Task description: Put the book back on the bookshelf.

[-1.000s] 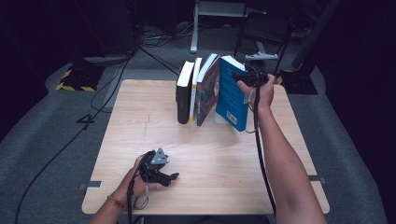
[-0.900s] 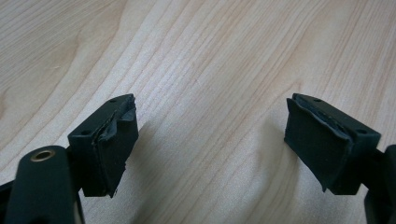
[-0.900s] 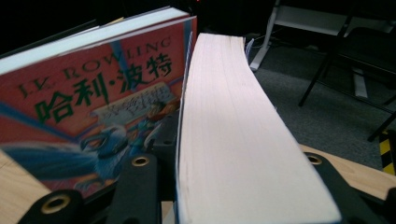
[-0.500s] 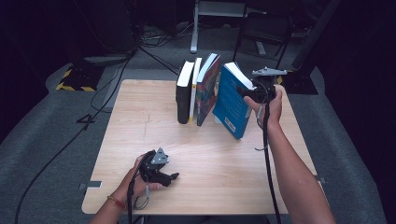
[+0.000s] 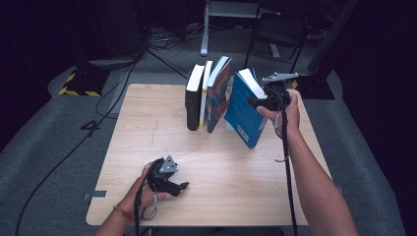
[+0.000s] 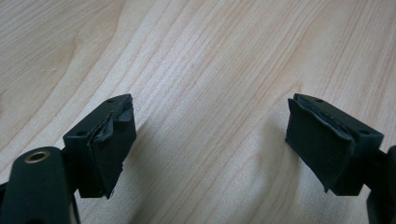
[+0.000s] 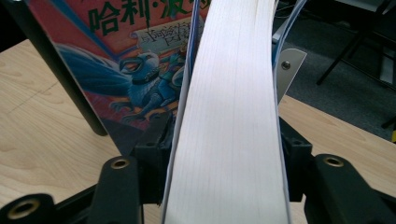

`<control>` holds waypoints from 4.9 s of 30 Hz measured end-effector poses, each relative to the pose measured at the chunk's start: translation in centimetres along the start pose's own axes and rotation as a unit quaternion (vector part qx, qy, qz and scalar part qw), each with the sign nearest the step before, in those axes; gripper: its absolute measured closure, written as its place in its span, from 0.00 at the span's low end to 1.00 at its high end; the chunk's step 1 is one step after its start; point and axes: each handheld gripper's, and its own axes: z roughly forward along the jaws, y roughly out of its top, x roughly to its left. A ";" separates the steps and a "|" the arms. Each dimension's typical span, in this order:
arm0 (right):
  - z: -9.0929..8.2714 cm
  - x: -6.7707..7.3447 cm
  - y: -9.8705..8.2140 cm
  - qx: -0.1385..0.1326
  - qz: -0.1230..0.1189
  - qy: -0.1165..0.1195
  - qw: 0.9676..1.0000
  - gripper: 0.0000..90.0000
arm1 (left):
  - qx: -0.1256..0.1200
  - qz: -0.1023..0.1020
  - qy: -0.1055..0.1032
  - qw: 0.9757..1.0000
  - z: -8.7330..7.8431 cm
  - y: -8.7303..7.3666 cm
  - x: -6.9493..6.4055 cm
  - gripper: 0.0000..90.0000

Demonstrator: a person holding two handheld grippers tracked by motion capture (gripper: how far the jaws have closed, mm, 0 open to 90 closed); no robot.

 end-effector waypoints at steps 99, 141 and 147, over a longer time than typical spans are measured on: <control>2.8 -1.4 0.8 0.008 0.042 -0.043 0.998 0.59 | -0.002 0.003 -0.004 1.000 0.0 -0.1 -0.1 0.18; 0.4 -0.8 -2.5 -0.010 0.016 -0.037 0.999 0.46 | -0.001 0.001 -0.003 1.000 0.0 0.0 -0.1 0.17; -0.6 -1.1 -3.4 -0.003 -0.017 -0.022 1.000 0.42 | -0.001 0.001 -0.003 1.000 0.0 0.0 -0.1 0.17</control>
